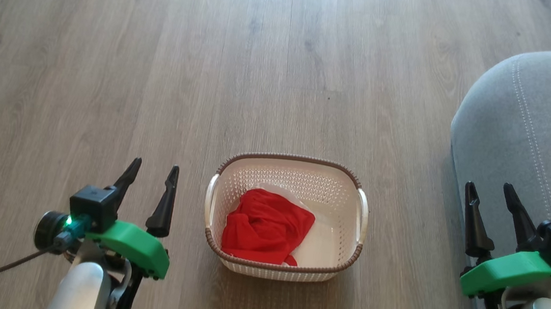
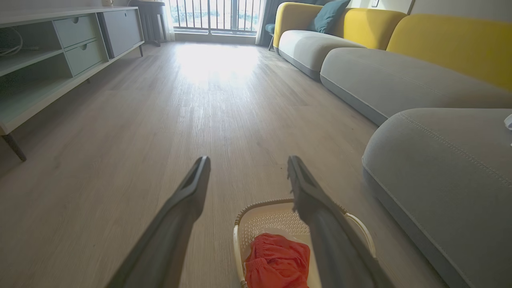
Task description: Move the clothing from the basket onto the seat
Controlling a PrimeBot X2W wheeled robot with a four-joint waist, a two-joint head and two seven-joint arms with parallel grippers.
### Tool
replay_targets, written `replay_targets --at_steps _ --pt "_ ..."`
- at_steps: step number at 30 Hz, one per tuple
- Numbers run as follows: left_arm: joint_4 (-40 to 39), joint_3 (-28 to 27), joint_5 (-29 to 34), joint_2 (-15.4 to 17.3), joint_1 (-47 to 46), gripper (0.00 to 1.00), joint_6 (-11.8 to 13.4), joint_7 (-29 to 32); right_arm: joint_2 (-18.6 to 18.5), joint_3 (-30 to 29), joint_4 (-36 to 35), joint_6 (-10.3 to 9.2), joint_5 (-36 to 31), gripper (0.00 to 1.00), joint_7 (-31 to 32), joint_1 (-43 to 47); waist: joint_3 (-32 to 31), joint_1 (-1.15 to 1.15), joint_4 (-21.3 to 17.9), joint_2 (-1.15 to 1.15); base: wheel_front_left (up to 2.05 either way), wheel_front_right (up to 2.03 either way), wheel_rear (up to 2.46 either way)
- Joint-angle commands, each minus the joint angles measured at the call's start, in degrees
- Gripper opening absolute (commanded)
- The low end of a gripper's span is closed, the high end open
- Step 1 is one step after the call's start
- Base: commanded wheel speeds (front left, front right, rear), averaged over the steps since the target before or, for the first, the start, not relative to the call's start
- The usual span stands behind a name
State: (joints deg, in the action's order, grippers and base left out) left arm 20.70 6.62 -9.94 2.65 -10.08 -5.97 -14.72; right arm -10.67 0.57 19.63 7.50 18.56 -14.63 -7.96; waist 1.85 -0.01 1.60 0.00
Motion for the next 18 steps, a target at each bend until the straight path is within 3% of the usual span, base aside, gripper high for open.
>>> replay_targets --at_steps 1,18 --pt "-2.40 -2.23 0.13 0.25 -1.46 1.00 0.65 -0.28 -0.09 1.20 -1.69 -0.01 -0.46 1.00 -0.37 -1.21 0.37 0.01 -0.14 0.00 0.00 0.00 0.00" --pt "-4.05 -4.63 0.48 0.23 -0.57 1.00 4.54 -0.28 1.88 0.33 0.81 -0.01 -1.22 1.00 -0.37 -2.13 1.56 0.01 -0.47 0.00 0.00 0.00 0.00"
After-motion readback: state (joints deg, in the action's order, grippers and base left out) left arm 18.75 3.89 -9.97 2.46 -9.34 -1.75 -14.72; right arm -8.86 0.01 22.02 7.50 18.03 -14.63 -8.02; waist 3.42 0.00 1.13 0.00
